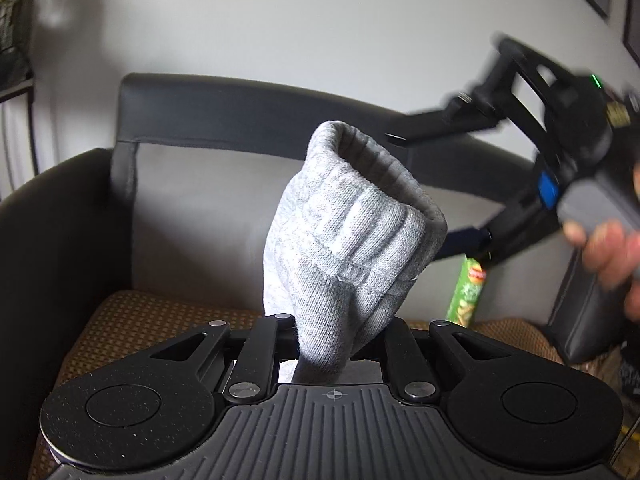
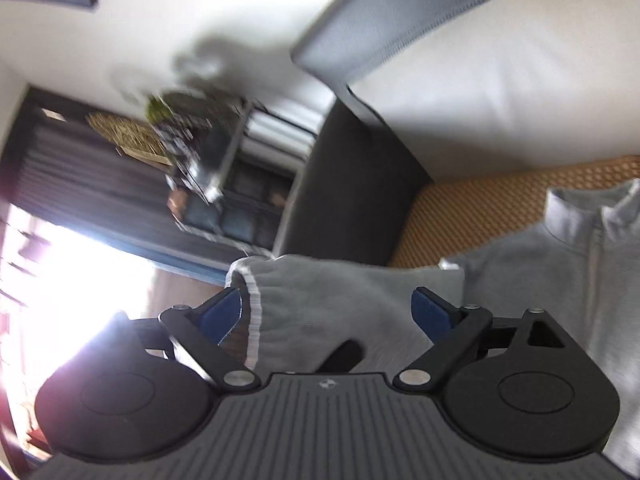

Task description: Fold clothes

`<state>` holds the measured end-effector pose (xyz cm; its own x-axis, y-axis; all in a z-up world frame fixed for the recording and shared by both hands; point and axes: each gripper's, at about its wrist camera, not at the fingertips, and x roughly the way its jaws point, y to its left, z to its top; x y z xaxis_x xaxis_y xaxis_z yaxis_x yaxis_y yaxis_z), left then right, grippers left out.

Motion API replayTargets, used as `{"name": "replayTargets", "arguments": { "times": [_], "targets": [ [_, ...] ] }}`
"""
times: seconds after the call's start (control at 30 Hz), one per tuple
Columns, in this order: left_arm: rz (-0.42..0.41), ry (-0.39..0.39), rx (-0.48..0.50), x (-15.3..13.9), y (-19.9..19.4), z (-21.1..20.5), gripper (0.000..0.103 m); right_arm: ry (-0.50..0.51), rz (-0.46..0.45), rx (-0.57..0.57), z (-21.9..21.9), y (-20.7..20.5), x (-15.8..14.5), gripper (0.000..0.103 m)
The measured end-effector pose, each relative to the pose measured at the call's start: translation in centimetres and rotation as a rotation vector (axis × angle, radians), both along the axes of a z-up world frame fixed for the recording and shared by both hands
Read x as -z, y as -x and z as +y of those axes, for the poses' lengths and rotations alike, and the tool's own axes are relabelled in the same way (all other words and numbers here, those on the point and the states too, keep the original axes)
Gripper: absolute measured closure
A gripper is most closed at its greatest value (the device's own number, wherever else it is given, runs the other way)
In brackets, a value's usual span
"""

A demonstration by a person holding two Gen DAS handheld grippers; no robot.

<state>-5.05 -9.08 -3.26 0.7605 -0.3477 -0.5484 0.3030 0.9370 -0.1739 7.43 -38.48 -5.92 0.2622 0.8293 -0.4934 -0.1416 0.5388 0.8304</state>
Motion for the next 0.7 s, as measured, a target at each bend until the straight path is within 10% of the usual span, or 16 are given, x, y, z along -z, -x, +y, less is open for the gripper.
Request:
{"name": "replayTargets", "arguments": {
  "times": [0.3,0.33,0.37,0.43,0.57,0.7],
  "targets": [
    [0.067,0.003,0.108,3.2,0.4,-4.2,0.076,0.318,0.205,-0.143,2.6,-0.1,0.6,0.009],
    [0.072,0.01,0.104,3.5,0.5,-4.2,0.076,0.348,0.218,-0.177,3.0,0.2,1.0,0.019],
    [0.078,0.015,0.097,3.6,0.6,-4.2,0.074,0.366,0.236,-0.211,3.2,0.5,1.4,0.056],
    [0.079,0.024,0.083,3.6,1.0,-3.4,0.067,0.366,0.277,-0.214,3.0,0.5,2.2,0.083],
    [0.073,0.019,0.002,3.5,4.0,-0.3,0.035,0.331,0.23,-0.194,1.7,0.0,1.3,0.085],
    [0.219,-0.038,-0.143,7.0,7.5,3.6,0.033,0.348,0.17,-0.143,-0.3,0.1,0.0,0.086]
  ]
}}
